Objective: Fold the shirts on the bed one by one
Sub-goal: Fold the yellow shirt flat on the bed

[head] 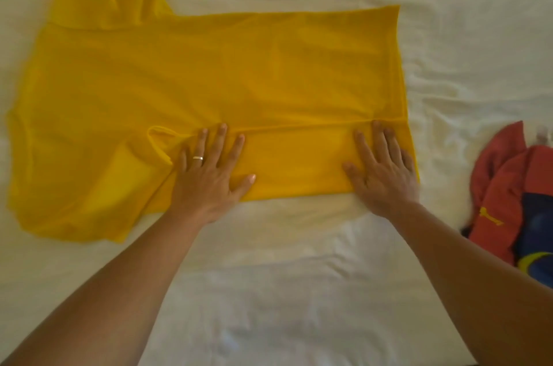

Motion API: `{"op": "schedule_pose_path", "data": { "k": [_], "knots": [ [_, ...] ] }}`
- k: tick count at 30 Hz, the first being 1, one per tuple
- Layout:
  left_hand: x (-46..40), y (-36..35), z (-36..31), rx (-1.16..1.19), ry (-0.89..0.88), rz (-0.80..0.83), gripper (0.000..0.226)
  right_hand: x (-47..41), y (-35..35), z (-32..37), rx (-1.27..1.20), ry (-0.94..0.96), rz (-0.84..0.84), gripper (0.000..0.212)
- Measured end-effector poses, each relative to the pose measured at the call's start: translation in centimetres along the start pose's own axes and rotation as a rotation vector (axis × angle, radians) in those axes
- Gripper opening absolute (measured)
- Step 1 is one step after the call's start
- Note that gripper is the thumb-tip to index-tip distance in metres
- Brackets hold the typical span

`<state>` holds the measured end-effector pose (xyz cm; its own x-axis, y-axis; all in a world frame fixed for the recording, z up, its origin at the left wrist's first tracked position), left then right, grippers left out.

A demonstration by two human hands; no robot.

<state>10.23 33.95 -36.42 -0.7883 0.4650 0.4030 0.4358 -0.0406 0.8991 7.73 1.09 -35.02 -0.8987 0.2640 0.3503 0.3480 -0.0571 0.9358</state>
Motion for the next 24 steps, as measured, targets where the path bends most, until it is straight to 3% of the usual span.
{"op": "schedule_pose_path", "data": {
  "k": [3,6,10,13,17,24],
  "knots": [
    [0.8,1.6,-0.2,-0.006,0.01,-0.02,0.087,0.3,1.3,1.1,-0.01,-0.028,-0.016,0.071],
    [4.0,4.4,1.1,-0.033,0.057,-0.191,0.077,1.2,2.8,4.0,-0.049,-0.043,-0.044,0.064],
    [10.9,5.5,5.7,-0.105,0.205,-0.314,0.065,3.7,4.1,12.7,-0.159,0.188,-0.119,0.043],
    [14.6,4.5,9.0,-0.182,0.249,-0.281,0.055,5.6,4.4,19.9,-0.193,0.346,-0.102,0.036],
    [14.2,3.3,11.2,-0.093,0.133,-0.189,0.048,6.2,3.7,26.6,-0.118,0.431,-0.016,0.039],
    [11.7,3.7,13.7,0.226,0.132,0.016,0.015,5.4,2.7,28.8,0.035,0.375,0.098,0.039]
  ]
}}
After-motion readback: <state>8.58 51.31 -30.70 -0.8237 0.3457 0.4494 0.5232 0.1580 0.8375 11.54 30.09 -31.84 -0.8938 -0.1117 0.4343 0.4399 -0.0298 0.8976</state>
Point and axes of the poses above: each hand's wrist, its own x-axis away from the middle knuckle, its own y-axis out of the back of the hand, z = x × y, the point moved 10 cm from there along -x, towards the middle knuckle, and after that the axes turned 12 degrees about -y, right-handed, at the moved point
